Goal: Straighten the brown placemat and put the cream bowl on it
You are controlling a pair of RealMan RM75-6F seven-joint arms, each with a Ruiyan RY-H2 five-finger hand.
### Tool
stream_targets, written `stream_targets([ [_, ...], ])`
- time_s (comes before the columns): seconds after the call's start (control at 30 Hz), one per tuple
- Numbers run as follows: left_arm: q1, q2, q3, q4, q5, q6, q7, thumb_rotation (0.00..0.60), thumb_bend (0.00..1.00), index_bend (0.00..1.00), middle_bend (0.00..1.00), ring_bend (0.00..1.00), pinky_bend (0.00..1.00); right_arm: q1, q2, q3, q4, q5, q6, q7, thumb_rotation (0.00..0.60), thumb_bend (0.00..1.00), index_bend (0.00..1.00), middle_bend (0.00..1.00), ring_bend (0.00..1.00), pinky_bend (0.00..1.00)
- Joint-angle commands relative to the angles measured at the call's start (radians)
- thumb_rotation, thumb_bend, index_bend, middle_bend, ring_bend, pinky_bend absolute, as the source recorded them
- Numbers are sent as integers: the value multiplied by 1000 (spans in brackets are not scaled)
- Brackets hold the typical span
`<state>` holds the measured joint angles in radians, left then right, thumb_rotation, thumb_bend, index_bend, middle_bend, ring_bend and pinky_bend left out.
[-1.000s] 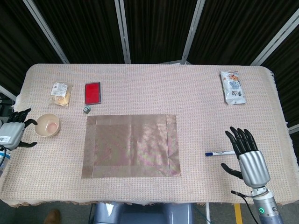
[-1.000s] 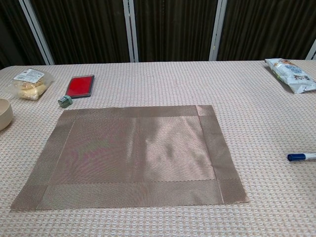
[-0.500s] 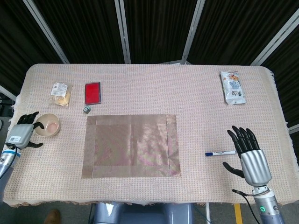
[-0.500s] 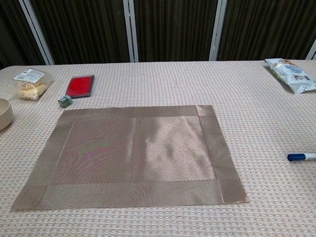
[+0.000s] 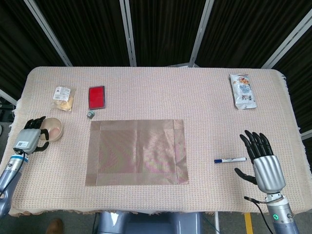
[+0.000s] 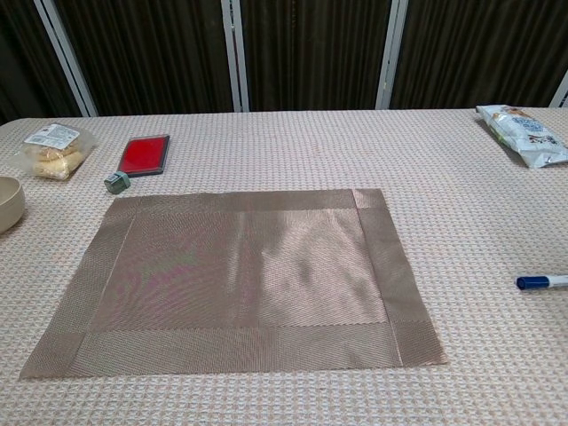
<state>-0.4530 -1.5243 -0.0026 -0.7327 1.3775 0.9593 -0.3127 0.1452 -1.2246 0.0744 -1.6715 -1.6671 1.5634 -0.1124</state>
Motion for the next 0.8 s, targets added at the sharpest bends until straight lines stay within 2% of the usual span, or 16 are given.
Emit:
stream_targets([
  [0.03,3,-5,-1,8,6,4,-5,600,346,621,0,0,0,0,0,0,0,-1,1,0,600,0,0,0,0,0],
  [0.27,8,14,-12,-19,27,51,-28,600,352,640,0,0,0,-2,-1,-1,-1,-5,6,0,600,0,0,0,0,0],
  [0.43,1,73,-26,-130,74,150,-34,600,353,645,0,0,0,-2,4,0,-7,-8,9,5,600,0,0,0,0,0],
  [0.6,-61,147,-40,-364,145,185,18,600,354,644,0,0,0,-1,5,-1,-10,-8,6,8,600,0,0,0,0,0],
  [0.7,-107,153,-41,-513,167,141,95,600,355,642,0,0,0,1,3,-3,-10,-10,2,2,600,0,0,0,0,0],
  [0.8,-159,118,-51,-634,158,63,185,600,354,642,0,0,0,-1,3,-1,-10,-5,4,2,600,0,0,0,0,0],
])
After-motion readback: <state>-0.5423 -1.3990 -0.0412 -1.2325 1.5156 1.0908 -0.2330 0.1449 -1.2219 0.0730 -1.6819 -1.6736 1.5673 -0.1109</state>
